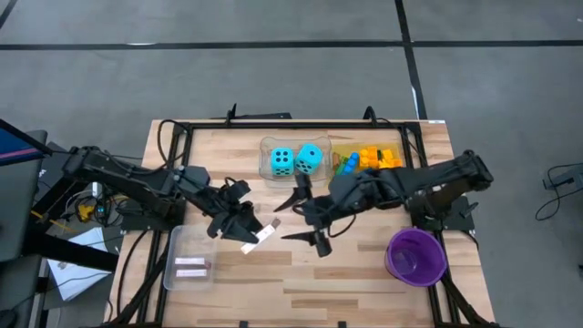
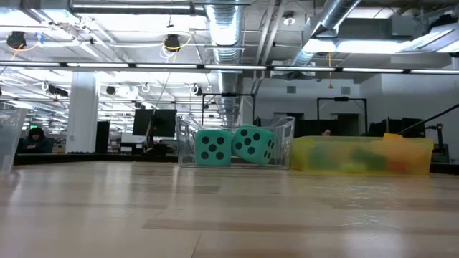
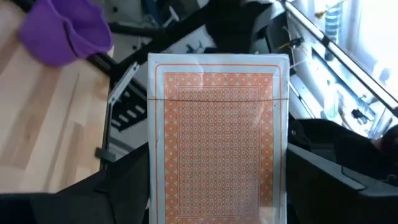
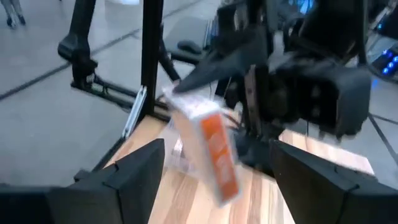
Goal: Pick & Place Toys
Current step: Put the orange deck of cards into the white bin
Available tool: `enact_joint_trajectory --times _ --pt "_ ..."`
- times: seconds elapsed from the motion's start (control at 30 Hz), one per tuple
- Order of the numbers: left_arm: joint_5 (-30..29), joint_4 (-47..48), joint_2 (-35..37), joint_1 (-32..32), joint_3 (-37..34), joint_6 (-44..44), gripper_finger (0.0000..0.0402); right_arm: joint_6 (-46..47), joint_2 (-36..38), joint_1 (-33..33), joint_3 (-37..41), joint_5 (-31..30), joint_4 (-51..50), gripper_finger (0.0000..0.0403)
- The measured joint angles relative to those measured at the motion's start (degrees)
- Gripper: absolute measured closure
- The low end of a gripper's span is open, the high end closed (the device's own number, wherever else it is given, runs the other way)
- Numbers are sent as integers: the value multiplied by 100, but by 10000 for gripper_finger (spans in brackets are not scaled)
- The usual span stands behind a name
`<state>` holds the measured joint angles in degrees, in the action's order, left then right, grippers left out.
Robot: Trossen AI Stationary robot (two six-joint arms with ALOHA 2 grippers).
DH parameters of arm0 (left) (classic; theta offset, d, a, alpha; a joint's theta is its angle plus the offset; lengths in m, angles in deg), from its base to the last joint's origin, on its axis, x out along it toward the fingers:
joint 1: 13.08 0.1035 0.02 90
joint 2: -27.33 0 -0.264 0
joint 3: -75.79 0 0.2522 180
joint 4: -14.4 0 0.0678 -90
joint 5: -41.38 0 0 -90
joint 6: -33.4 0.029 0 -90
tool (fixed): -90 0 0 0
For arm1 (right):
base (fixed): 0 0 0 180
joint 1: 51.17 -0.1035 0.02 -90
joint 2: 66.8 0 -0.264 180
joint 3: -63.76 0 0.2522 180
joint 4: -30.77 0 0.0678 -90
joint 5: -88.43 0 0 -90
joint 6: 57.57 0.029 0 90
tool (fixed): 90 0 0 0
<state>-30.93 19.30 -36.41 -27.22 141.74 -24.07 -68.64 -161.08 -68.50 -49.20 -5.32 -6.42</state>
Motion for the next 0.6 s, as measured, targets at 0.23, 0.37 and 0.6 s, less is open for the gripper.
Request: enact_joint_trajectory --times 0.23,0.37,0.6 --pt "153 -128 -6 110 -2 -52 98 58 -97 174 -6 398 331 119" --pt "291 -231 -6 241 -2 -154 98 87 -182 216 7 647 359 119" --pt "622 -253 -6 370 -2 -324 98 230 -263 283 -2 809 390 123"
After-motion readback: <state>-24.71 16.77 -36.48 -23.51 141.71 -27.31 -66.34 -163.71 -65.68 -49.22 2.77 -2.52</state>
